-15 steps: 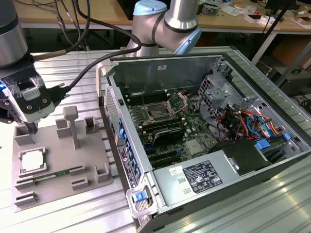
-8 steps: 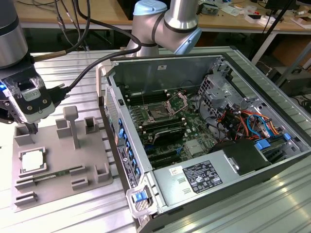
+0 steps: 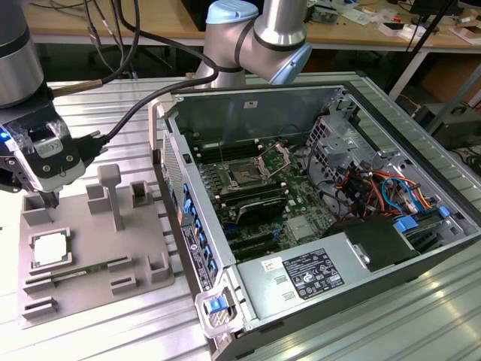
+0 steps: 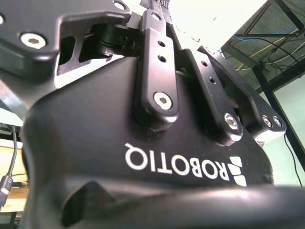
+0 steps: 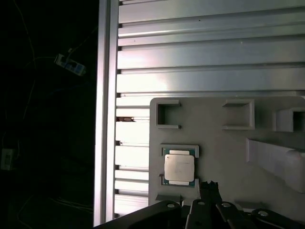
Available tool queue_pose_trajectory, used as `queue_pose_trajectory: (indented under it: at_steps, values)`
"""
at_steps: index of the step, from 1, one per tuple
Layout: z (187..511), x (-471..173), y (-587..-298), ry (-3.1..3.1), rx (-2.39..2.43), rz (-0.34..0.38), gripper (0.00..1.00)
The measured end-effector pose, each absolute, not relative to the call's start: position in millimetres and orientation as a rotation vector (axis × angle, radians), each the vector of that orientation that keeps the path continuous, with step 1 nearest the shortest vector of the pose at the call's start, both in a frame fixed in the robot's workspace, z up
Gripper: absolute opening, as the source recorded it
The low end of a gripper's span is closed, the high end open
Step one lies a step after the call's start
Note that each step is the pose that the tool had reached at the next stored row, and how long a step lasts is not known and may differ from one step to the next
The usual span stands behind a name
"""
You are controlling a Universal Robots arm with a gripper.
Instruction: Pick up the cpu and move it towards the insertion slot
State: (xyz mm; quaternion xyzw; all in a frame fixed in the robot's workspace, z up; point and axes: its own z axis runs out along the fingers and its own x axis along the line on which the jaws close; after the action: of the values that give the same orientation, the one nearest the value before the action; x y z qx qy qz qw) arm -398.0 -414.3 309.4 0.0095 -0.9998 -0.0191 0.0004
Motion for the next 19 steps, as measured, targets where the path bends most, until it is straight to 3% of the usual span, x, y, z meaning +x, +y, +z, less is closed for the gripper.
queue_pose_trajectory:
  at_steps: [19]
  values:
    - [305.2, -398.0, -414.3, -3.140, 0.030, -0.060, 0.11]
